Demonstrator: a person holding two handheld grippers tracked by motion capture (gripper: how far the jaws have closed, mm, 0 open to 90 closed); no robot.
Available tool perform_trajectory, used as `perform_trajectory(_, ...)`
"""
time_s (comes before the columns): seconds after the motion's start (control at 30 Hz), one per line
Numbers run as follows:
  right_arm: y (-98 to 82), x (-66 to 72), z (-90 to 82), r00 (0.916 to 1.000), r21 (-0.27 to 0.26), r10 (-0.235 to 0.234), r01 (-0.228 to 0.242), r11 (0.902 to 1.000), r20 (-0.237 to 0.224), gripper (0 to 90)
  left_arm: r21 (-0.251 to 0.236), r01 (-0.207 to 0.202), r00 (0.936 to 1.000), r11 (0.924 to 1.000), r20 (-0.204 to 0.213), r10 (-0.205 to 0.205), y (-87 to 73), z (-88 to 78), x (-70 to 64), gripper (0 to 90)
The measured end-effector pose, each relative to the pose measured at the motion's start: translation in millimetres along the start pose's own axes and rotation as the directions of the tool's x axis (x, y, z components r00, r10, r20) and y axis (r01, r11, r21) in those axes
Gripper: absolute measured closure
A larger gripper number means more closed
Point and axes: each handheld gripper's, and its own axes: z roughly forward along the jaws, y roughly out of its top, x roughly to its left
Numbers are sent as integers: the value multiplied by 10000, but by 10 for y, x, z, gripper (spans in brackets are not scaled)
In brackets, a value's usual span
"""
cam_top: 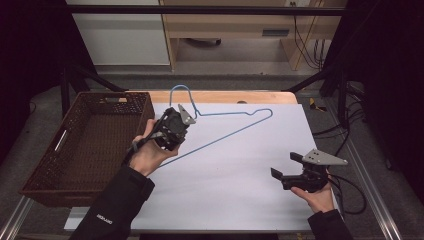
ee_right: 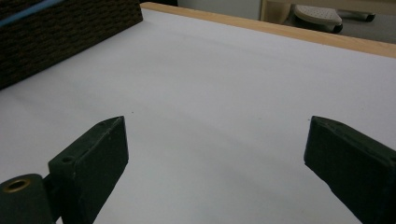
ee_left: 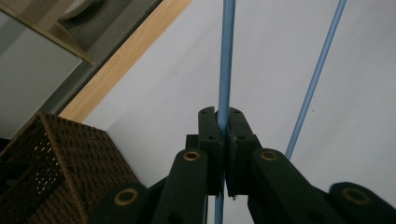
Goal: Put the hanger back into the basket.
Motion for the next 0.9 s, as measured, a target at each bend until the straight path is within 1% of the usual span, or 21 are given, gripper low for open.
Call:
perform_trajectory(0.07, -11, -1, 7, 10000, -3, 25, -25, 10000, 42, 68, 11, 147, 9999, 9999, -46, -147, -29, -75, 78, 869)
perform_trajectory(0.17, -22, -11, 7, 9999, -1, -82, 82, 10000, 147, 64, -99, 403, 9990, 9991, -185, -405, -91, -205, 205, 869)
perform_trajectory(0.27, -25, -16, 8, 9996, -33, -83, 84, 10000, 258, 59, -205, 627, 9971, 9978, -420, -635, -167, -341, 337, 869)
perform_trajectory(0.3, -26, -19, 10, 9995, -46, -82, 83, 10000, 289, 55, -195, 739, 9953, 9971, -605, -750, -213, -410, 413, 869)
perform_trajectory(0.33, -26, -19, 10, 9995, -46, -82, 83, 10000, 289, 55, -195, 739, 9953, 9971, -605, -750, -213, -410, 413, 869)
perform_trajectory(0.37, -26, -19, 10, 9993, -54, -73, 75, 10000, 353, 53, -212, 822, 9943, 9964, -657, -835, -234, -435, 443, 869)
perform_trajectory(0.47, -28, -21, 13, 9992, -89, -55, 58, 9999, 398, 53, -267, 1113, 9900, 9934, -845, -1132, -328, -524, 568, 869)
perform_trajectory(0.6, -35, -23, 18, 9992, 16, -62, 61, 10000, 399, 53, -161, 1325, 9847, 9911, -1119, -1335, -431, -581, 697, 869)
perform_trajectory(0.7, -35, -21, 26, 9991, 4, -40, 40, 10000, 412, 52, -24, 1522, 9799, 9883, -1304, -1512, -514, -599, 789, 870)
perform_trajectory(0.73, -38, -26, 26, 9990, 37, -124, 122, 9999, 428, 52, 44, 1573, 9788, 9875, -1332, -1554, -544, -605, 819, 870)
perform_trajectory(0.9, -40, -30, 25, 9991, 37, -106, 105, 9999, 419, 51, 68, 1953, 9689, 9807, -1563, -1918, -714, -630, 959, 870)
